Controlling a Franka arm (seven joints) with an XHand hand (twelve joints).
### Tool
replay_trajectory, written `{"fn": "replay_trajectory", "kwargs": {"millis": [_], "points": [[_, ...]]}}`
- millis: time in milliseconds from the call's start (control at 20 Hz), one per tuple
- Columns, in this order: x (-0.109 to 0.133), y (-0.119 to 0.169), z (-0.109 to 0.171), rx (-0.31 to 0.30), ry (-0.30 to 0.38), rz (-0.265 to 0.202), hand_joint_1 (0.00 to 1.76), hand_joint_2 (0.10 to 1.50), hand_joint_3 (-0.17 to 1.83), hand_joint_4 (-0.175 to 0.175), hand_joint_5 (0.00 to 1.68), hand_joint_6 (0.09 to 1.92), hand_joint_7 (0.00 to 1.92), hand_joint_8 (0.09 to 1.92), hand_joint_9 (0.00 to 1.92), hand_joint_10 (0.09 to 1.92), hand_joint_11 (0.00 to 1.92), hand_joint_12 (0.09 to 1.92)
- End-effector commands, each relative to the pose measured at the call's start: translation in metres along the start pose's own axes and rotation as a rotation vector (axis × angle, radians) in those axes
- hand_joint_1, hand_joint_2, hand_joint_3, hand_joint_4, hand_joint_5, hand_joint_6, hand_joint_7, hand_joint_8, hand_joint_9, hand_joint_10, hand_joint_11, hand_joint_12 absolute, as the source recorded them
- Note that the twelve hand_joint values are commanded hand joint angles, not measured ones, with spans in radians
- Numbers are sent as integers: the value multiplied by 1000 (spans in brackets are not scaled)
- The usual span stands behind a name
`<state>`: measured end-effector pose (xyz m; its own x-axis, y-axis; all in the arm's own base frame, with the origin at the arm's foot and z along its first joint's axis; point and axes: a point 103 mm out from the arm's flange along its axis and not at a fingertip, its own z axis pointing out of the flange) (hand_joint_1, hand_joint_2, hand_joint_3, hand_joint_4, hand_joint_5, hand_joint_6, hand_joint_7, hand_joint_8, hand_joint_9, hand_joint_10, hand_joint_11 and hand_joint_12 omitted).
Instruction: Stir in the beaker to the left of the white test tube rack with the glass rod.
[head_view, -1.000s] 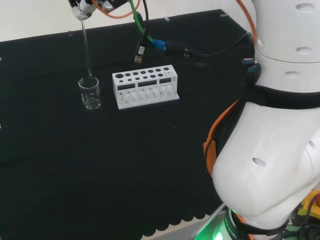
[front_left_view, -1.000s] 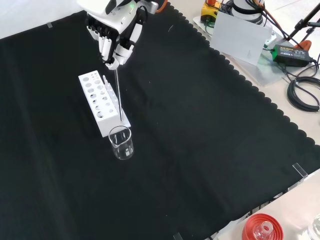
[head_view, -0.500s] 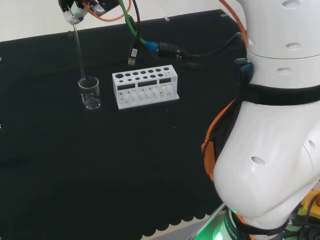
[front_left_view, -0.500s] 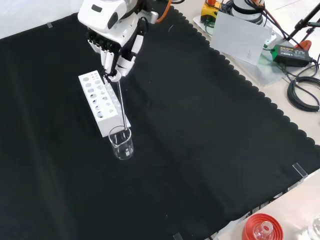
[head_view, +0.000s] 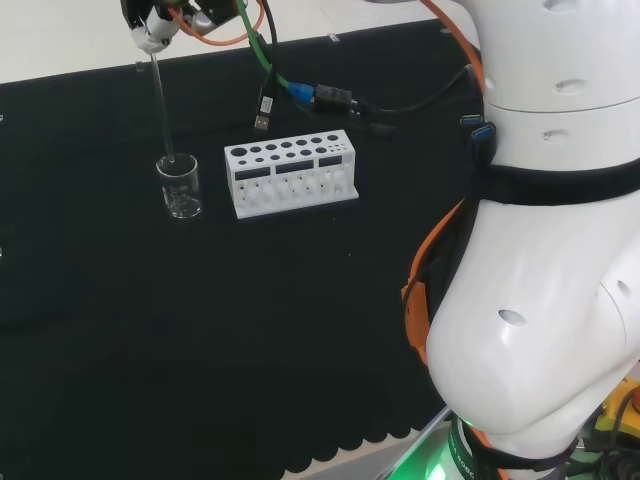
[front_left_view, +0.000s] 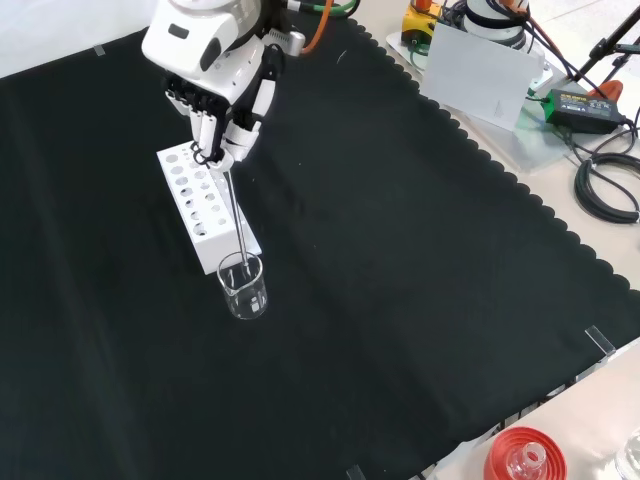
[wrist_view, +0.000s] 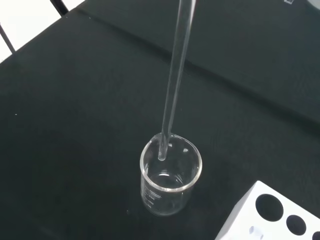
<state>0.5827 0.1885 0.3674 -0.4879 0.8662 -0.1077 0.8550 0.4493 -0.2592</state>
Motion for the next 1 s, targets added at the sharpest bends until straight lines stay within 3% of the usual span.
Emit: {"fn": "replay_trajectory", "kwargs": {"millis": [50,1000], "points": [[-14,8,13,20,15,7,1199,1123,-175,-175,1144,778,1617,821,1860,458,1704,818],[-18,29,68,91,33,0,1199,1123,-175,-175,1145,777,1617,819,1863,451,1704,818]]}}
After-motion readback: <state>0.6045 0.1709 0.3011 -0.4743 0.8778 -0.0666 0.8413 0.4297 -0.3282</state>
